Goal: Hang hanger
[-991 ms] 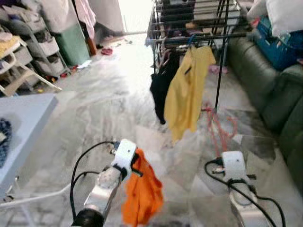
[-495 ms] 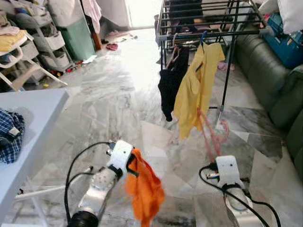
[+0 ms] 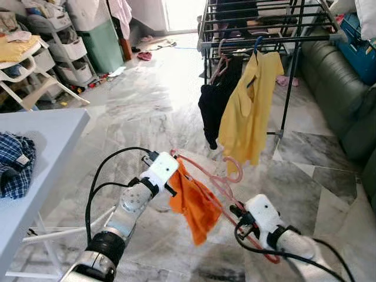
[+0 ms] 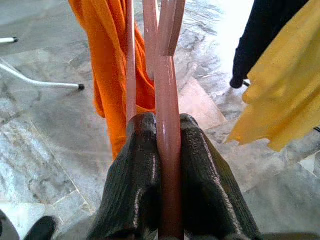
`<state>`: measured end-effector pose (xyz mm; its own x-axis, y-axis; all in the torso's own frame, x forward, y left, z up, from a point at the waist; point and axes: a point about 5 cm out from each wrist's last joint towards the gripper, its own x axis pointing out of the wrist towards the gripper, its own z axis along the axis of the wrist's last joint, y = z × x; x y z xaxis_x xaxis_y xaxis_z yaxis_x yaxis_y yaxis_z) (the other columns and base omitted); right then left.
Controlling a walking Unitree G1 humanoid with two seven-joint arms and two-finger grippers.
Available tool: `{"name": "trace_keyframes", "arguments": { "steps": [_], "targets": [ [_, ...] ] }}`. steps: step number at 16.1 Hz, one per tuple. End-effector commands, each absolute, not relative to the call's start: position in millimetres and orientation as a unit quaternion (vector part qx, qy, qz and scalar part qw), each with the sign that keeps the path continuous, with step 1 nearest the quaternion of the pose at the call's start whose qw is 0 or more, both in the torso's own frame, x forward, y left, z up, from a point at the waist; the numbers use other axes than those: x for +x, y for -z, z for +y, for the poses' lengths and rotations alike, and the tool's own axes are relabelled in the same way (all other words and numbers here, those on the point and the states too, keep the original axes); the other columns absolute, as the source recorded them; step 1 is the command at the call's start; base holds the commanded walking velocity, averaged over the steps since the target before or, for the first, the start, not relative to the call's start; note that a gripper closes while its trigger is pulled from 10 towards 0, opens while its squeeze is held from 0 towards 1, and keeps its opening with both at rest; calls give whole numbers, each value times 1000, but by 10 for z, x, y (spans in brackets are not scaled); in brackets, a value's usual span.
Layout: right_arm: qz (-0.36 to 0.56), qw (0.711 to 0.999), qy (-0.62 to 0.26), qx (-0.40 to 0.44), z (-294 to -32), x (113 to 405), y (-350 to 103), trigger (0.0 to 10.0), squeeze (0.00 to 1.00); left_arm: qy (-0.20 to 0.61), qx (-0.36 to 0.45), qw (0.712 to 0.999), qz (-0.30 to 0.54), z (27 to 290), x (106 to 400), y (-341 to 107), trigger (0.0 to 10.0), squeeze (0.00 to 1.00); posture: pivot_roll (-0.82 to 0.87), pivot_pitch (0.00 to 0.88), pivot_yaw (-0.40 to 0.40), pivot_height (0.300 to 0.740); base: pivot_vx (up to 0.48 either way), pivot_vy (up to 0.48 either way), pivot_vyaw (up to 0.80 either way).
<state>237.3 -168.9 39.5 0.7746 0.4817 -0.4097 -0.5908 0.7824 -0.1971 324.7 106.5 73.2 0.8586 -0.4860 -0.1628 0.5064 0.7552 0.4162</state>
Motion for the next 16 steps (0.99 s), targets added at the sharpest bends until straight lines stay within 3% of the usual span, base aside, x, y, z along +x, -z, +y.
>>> {"name": "trace_keyframes", "arguments": {
  "steps": [1,5,9,16],
  "targets": [
    [162,931,-284,-162,-1716,2414,-461,10000,0,247,253,935,16,1165,3304,-780,10000,0,-162,0,152,740,0,0,0],
    [187,907,-313,-211,-1983,2359,-513,10000,0,207,297,931,38,1416,3348,-728,10000,0,-161,0,154,740,0,0,0],
    [224,868,-374,-239,-2338,2277,-691,10000,0,206,310,928,33,1476,3358,-735,10000,0,-165,0,156,740,0,0,0],
    [252,839,-432,-215,-2303,2193,-707,10000,0,228,307,924,25,1441,3311,-697,10000,0,-157,0,162,740,0,0,0]
  ]
}}
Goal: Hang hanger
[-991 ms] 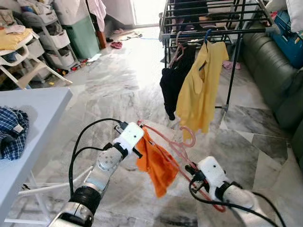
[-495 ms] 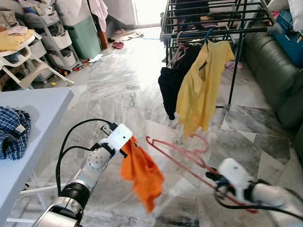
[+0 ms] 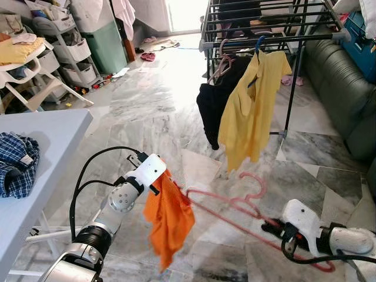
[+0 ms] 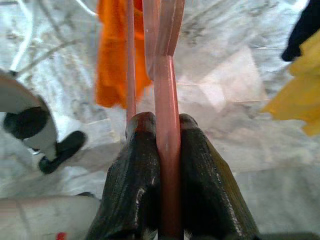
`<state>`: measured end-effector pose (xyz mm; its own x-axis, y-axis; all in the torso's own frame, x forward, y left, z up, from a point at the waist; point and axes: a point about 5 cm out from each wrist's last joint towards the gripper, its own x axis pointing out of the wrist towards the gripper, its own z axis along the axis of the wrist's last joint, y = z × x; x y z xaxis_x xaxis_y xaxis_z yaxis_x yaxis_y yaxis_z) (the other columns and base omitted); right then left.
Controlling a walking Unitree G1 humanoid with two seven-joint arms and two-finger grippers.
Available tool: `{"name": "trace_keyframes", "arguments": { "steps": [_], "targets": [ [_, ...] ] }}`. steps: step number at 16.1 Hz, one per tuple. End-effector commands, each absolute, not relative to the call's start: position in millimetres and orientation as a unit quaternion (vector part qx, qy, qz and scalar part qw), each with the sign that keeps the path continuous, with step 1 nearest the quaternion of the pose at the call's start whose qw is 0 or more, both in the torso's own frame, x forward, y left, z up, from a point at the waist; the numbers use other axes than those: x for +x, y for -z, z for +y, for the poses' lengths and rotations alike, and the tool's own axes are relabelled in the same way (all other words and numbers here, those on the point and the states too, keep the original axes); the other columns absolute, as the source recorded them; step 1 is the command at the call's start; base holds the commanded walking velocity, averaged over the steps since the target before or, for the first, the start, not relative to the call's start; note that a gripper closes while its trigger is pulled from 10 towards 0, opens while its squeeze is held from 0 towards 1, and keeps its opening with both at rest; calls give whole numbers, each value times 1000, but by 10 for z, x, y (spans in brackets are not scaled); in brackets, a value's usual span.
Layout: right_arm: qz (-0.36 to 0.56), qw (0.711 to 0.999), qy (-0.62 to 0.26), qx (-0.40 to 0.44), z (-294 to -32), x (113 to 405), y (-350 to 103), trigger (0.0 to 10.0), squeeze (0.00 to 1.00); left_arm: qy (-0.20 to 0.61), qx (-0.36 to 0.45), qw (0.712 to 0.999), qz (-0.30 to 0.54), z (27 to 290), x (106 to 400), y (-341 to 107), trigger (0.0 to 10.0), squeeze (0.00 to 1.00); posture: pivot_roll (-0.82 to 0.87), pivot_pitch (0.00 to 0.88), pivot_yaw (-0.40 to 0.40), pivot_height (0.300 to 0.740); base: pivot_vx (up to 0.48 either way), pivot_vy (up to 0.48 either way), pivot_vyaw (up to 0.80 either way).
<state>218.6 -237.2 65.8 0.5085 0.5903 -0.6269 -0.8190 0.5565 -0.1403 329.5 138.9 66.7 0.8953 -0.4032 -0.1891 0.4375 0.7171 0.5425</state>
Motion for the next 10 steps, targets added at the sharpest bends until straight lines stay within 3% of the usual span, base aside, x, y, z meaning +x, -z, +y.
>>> {"name": "trace_keyframes", "arguments": {
  "steps": [1,5,10],
  "targets": [
    [253,838,-433,-215,-2293,2193,-694,10000,0,231,305,924,22,1434,3307,-700,10000,0,-156,0,163,740,0,0,0],
    [257,832,-441,-215,-2238,2213,-648,10000,0,250,297,921,8,1356,3285,-722,10000,0,-152,0,163,740,0,0,0],
    [262,833,-429,-231,-2265,2287,-609,10000,0,248,305,920,-1,1436,3235,-729,10000,0,-143,0,159,740,0,0,0]
  ]
}}
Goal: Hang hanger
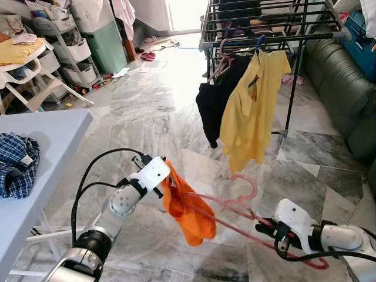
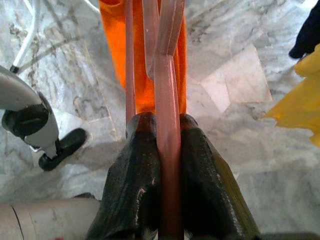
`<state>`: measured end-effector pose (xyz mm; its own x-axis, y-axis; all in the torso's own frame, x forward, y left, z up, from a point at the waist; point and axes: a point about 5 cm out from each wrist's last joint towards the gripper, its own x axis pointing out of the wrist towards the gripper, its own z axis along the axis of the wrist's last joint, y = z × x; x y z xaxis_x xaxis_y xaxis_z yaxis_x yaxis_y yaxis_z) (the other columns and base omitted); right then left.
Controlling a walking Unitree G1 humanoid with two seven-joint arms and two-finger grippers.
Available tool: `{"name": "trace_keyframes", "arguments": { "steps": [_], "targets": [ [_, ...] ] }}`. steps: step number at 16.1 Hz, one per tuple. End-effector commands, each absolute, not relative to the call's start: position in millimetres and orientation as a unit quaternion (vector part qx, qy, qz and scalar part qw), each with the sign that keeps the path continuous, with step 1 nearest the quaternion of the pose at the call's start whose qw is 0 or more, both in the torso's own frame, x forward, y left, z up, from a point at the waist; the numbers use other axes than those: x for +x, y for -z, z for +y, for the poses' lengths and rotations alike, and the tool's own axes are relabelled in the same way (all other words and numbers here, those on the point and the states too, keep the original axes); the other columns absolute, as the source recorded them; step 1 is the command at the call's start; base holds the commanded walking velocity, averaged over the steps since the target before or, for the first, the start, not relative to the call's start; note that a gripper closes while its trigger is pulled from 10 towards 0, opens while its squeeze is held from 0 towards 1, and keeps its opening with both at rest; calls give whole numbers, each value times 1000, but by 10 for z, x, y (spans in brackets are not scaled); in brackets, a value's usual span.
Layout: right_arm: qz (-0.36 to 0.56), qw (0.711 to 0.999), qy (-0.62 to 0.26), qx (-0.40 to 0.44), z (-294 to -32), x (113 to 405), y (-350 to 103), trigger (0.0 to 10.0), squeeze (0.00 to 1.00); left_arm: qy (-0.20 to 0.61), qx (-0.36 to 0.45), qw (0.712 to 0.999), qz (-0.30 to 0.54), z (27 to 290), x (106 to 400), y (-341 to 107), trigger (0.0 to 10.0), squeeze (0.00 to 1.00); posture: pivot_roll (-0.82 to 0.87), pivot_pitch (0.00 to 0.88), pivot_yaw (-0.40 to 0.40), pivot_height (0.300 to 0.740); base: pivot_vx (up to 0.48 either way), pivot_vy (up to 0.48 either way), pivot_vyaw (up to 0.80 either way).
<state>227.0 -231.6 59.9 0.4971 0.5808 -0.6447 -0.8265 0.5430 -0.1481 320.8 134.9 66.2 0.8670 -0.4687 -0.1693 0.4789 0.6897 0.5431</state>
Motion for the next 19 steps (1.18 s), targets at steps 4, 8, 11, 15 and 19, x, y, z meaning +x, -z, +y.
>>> {"name": "trace_keyframes", "arguments": {
  "steps": [4,8,11,15,19],
  "targets": [
    [270,831,-425,-236,-2298,2293,-581,10000,0,241,311,919,1,1517,3206,-729,10000,0,-141,0,154,740,0,0,0],
    [288,832,-421,-218,-2262,2309,-448,10000,0,255,302,918,-28,1409,3199,-838,10000,0,-134,0,151,740,0,0,0],
    [304,831,-416,-208,-2234,2313,-310,10000,0,274,289,916,-44,1282,3142,-881,10000,0,-126,0,151,740,0,0,0],
    [315,829,-411,-212,-2202,2402,-219,10000,0,303,280,910,-53,1131,3022,-883,10000,0,-122,0,154,740,0,0,0],
    [291,835,-416,-210,-2108,2530,-289,10000,0,317,284,904,-49,1060,2951,-858,10000,0,-117,0,152,740,0,0,0]
  ]
}}
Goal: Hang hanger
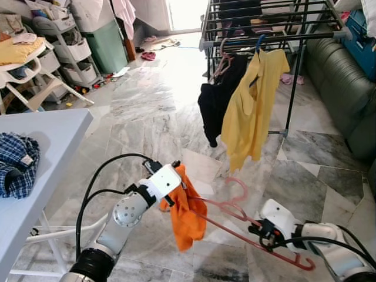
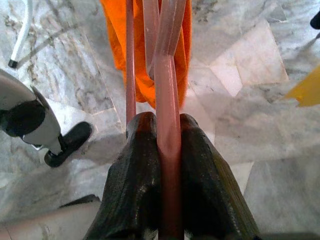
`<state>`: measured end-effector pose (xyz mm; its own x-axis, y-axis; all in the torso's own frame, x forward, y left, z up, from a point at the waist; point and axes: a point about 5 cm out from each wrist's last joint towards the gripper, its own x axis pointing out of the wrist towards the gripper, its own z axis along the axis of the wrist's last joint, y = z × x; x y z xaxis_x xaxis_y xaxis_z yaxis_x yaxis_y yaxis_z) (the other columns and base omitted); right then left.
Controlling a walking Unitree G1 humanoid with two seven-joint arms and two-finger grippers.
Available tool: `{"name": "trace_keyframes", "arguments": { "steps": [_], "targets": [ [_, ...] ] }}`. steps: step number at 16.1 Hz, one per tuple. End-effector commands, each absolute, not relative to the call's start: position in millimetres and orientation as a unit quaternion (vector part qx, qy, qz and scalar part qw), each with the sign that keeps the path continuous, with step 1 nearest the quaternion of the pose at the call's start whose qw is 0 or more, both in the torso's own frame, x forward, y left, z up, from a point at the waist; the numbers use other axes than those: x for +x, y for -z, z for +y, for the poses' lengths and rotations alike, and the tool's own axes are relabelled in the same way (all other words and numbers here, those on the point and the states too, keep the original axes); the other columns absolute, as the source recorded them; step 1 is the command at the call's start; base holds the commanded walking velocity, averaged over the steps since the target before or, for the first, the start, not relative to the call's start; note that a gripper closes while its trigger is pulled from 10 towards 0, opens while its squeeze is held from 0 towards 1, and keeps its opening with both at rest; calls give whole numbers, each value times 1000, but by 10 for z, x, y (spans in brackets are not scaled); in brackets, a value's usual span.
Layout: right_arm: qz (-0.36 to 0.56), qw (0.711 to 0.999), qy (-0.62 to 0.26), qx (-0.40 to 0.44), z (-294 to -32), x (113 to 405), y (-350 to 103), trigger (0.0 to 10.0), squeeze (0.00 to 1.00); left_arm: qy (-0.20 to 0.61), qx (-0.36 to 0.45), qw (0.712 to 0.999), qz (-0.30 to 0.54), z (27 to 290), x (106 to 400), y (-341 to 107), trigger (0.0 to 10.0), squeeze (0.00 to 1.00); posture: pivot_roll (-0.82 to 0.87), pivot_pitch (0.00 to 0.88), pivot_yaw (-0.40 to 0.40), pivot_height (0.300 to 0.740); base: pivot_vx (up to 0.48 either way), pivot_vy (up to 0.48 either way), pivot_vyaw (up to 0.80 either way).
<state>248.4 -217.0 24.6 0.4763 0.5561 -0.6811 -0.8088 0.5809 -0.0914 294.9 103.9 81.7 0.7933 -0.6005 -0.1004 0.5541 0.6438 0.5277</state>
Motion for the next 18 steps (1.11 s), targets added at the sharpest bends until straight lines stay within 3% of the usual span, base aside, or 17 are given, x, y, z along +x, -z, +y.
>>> {"name": "trace_keyframes", "arguments": {
  "steps": [1,7,10,15,18],
  "targets": [
    [272,842,-421,-200,-2047,2575,-349,10000,0,322,292,900,-45,1052,2931,-826,10000,0,-118,0,153,740,0,0,0],
    [202,864,-434,-155,-1838,2759,-649,10000,0,314,326,892,-16,1107,2933,-730,10000,0,-125,0,157,740,0,0,0],
    [256,834,-438,-219,-1888,2685,-433,10000,0,303,301,904,-16,1062,2958,-796,10000,0,-123,0,153,740,0,0,0],
    [304,811,-446,-225,-1906,2559,-255,10000,0,260,288,922,1,1124,3029,-842,10000,0,-114,0,152,740,0,0,0],
    [345,791,-442,-246,-2063,2441,-131,10000,0,205,262,943,29,1211,3118,-898,10000,0,-117,0,156,740,0,0,0]
  ]
}}
